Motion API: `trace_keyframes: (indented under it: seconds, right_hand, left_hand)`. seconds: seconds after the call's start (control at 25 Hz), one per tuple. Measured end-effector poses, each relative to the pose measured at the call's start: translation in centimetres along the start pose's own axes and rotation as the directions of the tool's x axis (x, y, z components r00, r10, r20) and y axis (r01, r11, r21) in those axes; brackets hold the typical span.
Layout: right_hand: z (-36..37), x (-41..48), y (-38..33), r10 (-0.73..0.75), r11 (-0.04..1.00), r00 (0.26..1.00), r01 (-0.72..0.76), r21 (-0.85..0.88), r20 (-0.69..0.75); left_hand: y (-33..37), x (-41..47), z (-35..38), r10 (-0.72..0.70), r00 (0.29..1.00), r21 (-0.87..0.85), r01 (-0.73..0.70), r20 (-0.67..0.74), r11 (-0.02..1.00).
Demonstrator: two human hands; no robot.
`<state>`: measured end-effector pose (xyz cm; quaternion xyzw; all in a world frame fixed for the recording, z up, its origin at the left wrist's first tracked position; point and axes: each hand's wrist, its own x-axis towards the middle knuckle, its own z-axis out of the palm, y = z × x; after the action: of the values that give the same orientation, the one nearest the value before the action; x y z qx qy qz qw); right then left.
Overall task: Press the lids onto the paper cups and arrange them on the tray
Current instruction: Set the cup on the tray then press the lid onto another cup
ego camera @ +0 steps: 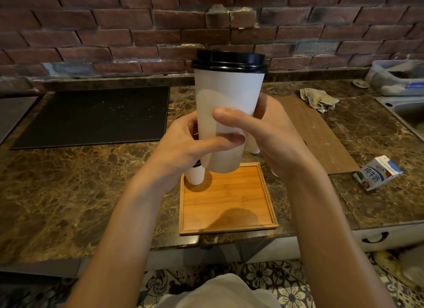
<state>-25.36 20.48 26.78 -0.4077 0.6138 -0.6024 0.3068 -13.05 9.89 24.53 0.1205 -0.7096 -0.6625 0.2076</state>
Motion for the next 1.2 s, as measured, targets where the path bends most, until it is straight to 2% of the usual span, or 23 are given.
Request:
trace_keyframes:
  seconds: [0.36, 0.6, 0.84, 1.2]
  right_hand:
    - [1.1, 0.2, -0.5, -0.037, 0.982, 0.984, 0.004, -0.189, -0.172]
    - [2.2, 0.1, 0.2, -0.043, 0.972, 0.964, -0.021, -0.236, -0.263]
    - [1.9, 0.0, 0.1, -0.073, 0.990, 0.963, 0.040, -0.133, -0.260]
    - [0.5, 0.1, 0.3, -0.020, 0.995, 0.997, 0.028, 0.094, -0.080]
  left_hand:
    - [-0.4, 0.4, 0.3, 0.007, 0.986, 0.117, 0.013, -0.169, 0.993]
    - [-0.8, 0.6, 0.6, 0.021, 0.980, 0.131, 0.005, -0.196, 0.991]
    - [-0.3, 0.4, 0.4, 0.032, 0.986, 0.158, -0.006, -0.164, 0.987]
    - [0.4, 0.2, -0.1, -0.009, 0.999, 0.082, 0.012, -0.039, 0.997]
